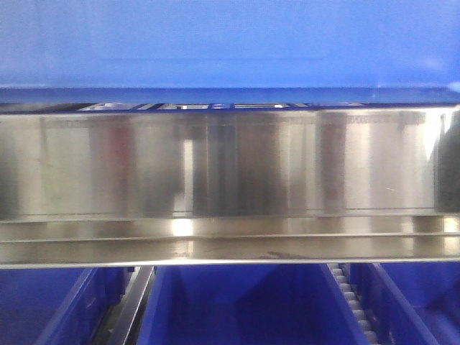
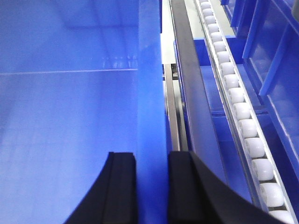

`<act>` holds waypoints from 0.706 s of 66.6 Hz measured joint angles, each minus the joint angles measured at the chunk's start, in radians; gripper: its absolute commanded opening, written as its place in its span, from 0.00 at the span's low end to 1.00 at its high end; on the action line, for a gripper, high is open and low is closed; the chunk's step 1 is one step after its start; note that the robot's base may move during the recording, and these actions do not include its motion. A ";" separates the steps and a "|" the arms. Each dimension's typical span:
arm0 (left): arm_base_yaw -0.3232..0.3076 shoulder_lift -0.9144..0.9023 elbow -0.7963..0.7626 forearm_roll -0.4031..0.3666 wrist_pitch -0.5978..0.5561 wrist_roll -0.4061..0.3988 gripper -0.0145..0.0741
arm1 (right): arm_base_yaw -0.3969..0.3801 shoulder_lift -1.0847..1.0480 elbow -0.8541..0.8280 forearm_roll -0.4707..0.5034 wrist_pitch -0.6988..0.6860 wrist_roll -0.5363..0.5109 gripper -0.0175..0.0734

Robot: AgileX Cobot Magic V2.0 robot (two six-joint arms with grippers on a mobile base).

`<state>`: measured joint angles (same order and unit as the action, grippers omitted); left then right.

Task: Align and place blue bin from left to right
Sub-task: 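Lift the blue bin with both grippers and pull it off the rollers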

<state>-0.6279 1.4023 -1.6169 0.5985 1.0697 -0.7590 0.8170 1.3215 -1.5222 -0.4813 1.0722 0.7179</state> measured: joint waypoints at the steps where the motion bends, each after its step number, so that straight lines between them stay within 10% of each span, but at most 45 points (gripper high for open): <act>1: 0.000 0.000 0.000 0.000 0.000 0.000 0.04 | 0.000 0.000 0.000 0.000 0.000 0.000 0.11; 47: 0.000 -0.002 0.000 0.004 0.029 0.000 0.04 | 0.000 0.000 0.000 0.000 -0.022 -0.002 0.11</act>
<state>-0.6279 1.4008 -1.6169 0.6030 1.0985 -0.7590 0.8170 1.3215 -1.5222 -0.4813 1.0504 0.7158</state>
